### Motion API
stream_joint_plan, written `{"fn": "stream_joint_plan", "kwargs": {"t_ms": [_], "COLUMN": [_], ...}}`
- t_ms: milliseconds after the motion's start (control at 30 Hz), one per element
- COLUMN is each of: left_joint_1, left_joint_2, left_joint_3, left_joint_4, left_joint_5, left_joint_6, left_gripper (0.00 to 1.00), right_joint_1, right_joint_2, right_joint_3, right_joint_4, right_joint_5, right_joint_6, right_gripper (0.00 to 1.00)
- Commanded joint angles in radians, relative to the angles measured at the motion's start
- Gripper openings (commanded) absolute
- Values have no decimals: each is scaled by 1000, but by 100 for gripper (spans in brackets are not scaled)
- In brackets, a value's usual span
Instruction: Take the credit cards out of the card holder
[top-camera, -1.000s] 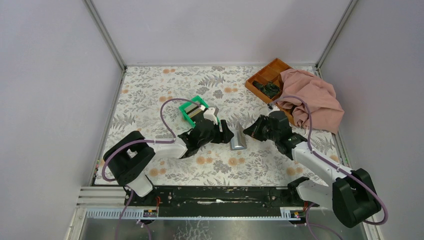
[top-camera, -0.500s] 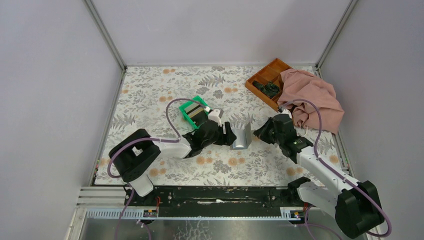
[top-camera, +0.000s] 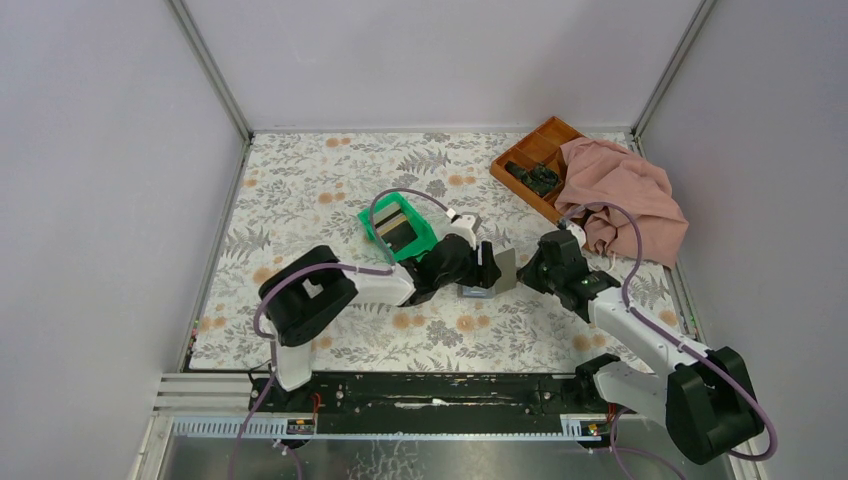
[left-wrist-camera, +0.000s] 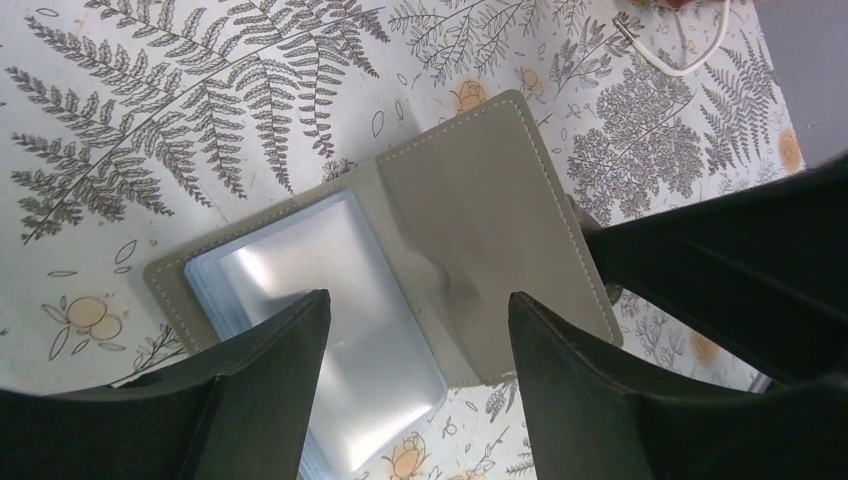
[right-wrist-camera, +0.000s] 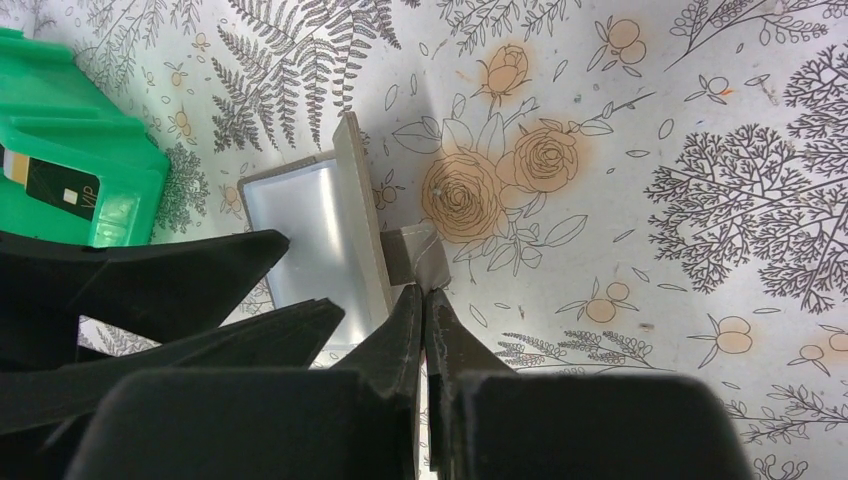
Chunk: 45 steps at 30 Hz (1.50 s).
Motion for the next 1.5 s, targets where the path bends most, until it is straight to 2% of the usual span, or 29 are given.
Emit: {"fn": "stream_joint_plan", "kwargs": {"t_ms": [0, 33, 200, 300, 400, 633, 833, 1067, 1467], "left_joint_1": [-10, -9, -9, -9, -11, -12, -12, -13, -13], "left_joint_2": [39, 47, 90, 113, 121, 126, 123, 119, 110], "left_joint_3": [43, 40, 31, 54, 65, 70, 68, 57, 55], "left_joint_4": [-28, -20, 34, 12, 4, -20, -33, -26, -34], "left_joint_5": [-26, -21, 27, 32, 35, 5, 2, -3, -8], "left_joint_6": [32, 30, 22, 27, 29, 38, 45, 48, 60], "left_gripper": [72, 72, 70, 70, 69, 70, 70, 71, 71], "right_joint_1": [-6, -6, -7, -6, -5, -5, -5, -5, -4], "right_joint_2": [-33, -37, -67, -84, -113, -283, -182, -107, 43], "right_joint_3": [4, 6, 11, 18, 35, 0, 56, 33, 47], "right_joint_4": [-2, -1, -12, -23, -61, -39, -22, 114, 133], "right_joint_5": [41, 44, 76, 84, 103, 109, 32, -83, -90], "right_joint_6": [-7, -9, -16, -22, -22, -40, -85, -51, -72], "right_gripper": [0, 0, 35, 50, 56, 38, 1, 0, 0]}}
